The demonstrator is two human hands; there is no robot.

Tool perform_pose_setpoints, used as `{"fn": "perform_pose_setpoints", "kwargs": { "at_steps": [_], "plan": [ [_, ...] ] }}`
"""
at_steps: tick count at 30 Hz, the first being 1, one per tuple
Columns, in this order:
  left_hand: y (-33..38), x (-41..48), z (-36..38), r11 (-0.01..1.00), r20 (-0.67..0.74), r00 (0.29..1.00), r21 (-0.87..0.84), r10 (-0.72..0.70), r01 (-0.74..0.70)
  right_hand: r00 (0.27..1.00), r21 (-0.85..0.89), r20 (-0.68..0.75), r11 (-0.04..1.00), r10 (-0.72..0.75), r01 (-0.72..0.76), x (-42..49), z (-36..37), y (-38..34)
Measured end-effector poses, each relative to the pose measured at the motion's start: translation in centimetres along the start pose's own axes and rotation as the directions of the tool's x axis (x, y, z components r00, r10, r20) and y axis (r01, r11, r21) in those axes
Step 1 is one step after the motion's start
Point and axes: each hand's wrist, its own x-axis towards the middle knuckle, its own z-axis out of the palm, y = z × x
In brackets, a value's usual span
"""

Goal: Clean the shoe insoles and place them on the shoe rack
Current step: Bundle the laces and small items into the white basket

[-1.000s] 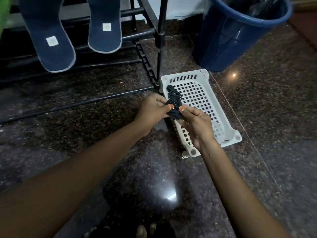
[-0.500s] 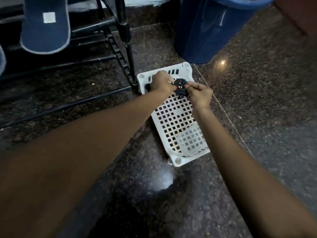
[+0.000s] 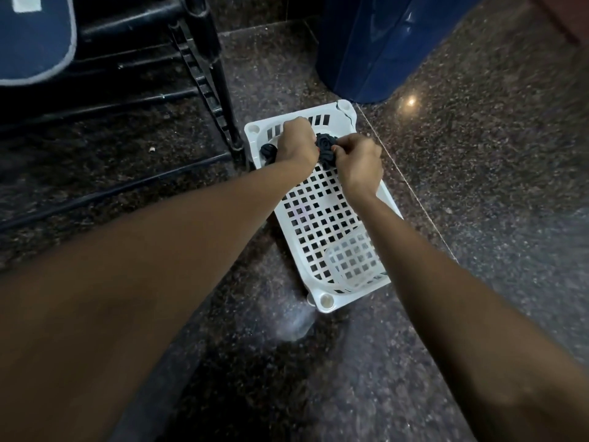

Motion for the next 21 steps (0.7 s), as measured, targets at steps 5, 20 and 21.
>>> {"fn": "perform_pose_setpoints", "kwargs": {
  "at_steps": [5, 20, 21],
  "plan": [
    [0.3, -0.1, -0.2, 1.000, 0.015, 1.000, 0.018, -0.003, 0.003, 0.996, -0.144, 0.012, 0.985, -0.094, 0.094, -0.4, -0.2, 0.1],
    [0.6, -0.6, -2.1, 0.996, 0.024, 0.996, 0.013, 0.090, -0.090, 0.995, 0.364, -0.081, 0.931, 0.050, -0.017, 0.1, -2.7, -0.1],
    [0.5, -0.8, -2.5, 0.993, 0.033, 0.993, 0.007, 0.116, -0.116, 0.996, 0.381, -0.081, 0.925, 0.047, -0.013, -0.3, -2.6, -0.3]
  ]
}}
